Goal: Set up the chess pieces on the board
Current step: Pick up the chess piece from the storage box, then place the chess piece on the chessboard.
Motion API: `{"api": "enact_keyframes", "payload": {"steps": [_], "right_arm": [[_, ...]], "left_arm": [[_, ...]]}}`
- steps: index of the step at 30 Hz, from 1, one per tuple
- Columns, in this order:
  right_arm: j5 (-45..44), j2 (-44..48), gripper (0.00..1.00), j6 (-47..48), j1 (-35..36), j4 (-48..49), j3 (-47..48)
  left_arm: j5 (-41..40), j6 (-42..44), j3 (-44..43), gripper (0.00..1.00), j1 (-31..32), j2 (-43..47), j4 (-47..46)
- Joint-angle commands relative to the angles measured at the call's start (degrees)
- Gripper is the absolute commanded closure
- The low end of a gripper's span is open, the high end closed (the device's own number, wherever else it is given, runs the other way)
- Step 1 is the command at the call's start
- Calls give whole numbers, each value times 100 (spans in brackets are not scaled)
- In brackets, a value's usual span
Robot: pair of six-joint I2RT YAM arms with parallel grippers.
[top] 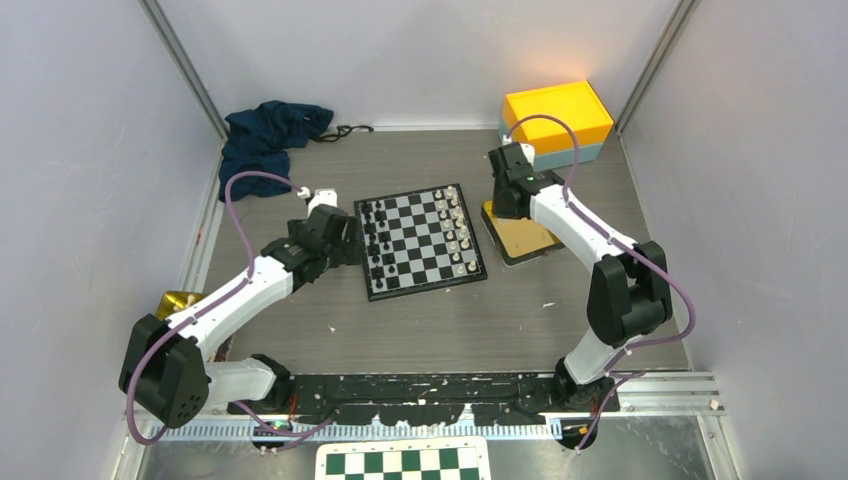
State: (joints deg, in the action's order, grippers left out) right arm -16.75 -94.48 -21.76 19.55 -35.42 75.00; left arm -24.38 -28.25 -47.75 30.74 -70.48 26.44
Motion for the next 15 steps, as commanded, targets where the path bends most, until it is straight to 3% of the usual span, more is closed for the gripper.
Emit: {"api": "enact_keyframes", "payload": {"steps": [1, 15], "right_arm": [[-183, 347, 99, -97, 443, -232, 201], [-182, 191, 99, -330, 1368, -276, 74]], "left_arm": [[-10, -40, -28, 0, 28, 91, -197], [-12, -27, -24, 0, 53, 92, -216]]}}
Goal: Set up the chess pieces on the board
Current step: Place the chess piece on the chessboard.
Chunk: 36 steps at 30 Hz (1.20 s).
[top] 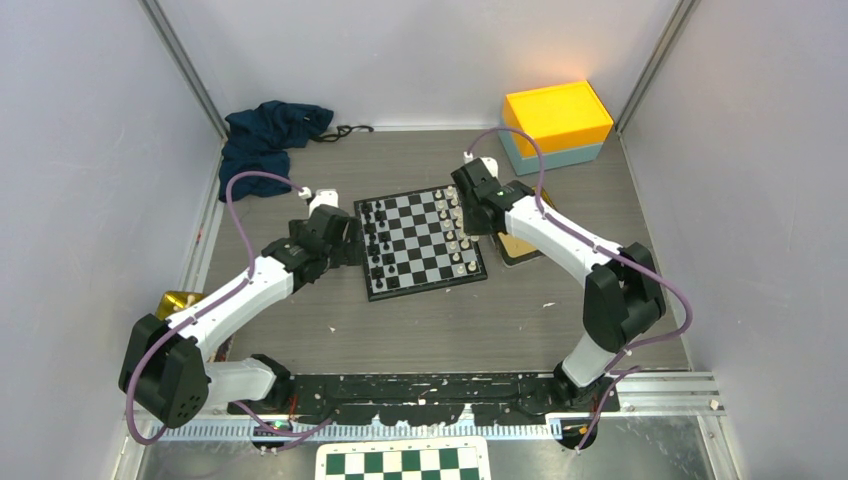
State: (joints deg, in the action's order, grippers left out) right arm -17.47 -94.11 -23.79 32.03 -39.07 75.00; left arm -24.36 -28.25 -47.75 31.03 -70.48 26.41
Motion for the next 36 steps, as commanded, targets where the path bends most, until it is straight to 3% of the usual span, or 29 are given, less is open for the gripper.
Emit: {"api": "enact_keyframes", "payload": {"steps": [1, 36], "right_arm": [[-101, 128, 99, -140, 151, 92, 75], [42, -319, 99, -239, 353, 490, -434]], "left_arm": [[-10, -30, -24, 0, 26, 89, -215], [-32, -34, 20, 0, 26, 96, -199]]}}
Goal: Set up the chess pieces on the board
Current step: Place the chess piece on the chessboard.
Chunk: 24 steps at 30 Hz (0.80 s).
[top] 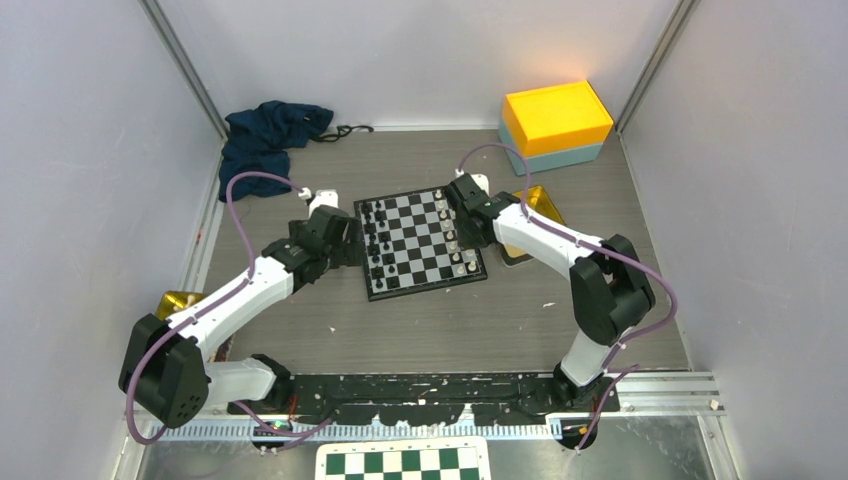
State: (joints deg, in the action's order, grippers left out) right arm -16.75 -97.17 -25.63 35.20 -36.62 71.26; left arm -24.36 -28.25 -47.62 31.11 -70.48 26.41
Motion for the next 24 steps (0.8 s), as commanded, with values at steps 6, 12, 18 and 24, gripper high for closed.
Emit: {"api": "enact_keyframes", "payload": {"steps": [6, 12, 18, 24], "right_arm": [[-28, -74, 99, -30, 31, 378, -162], [-20, -118, 99, 10, 33, 554, -254], [11, -202, 99, 23, 39, 661, -297], [14, -279, 99, 40, 34, 725, -311]], "left_arm": [[-25, -38, 15, 0, 18, 87, -199], [-24, -33, 15, 0, 18, 85, -202], [-13, -33, 7, 0, 18, 69, -216], [-25, -29, 8, 0, 18, 61, -211]]}}
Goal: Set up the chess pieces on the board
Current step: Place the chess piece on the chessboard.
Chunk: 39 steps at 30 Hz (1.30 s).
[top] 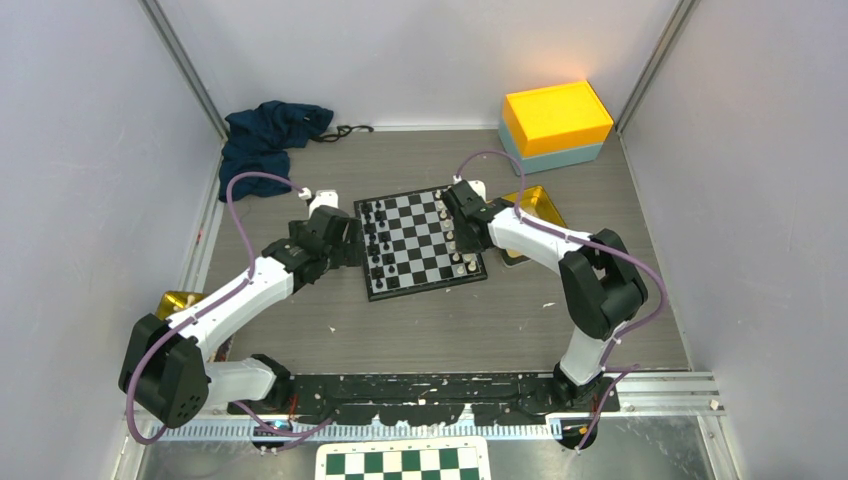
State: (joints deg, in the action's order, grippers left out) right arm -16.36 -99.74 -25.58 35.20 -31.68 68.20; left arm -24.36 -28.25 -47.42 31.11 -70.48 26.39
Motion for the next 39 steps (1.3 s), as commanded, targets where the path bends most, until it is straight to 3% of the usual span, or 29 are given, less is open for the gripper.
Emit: {"api": "enact_keyframes", "payload": {"steps": [1, 39], "right_arm": [[-25, -33, 99, 37, 32, 232, -5], [-245, -89, 99, 160, 27, 347, -53]], "left_arm": [[-25, -31, -8, 0, 15, 61, -213], [10, -12, -27, 0, 18, 33, -225]]}}
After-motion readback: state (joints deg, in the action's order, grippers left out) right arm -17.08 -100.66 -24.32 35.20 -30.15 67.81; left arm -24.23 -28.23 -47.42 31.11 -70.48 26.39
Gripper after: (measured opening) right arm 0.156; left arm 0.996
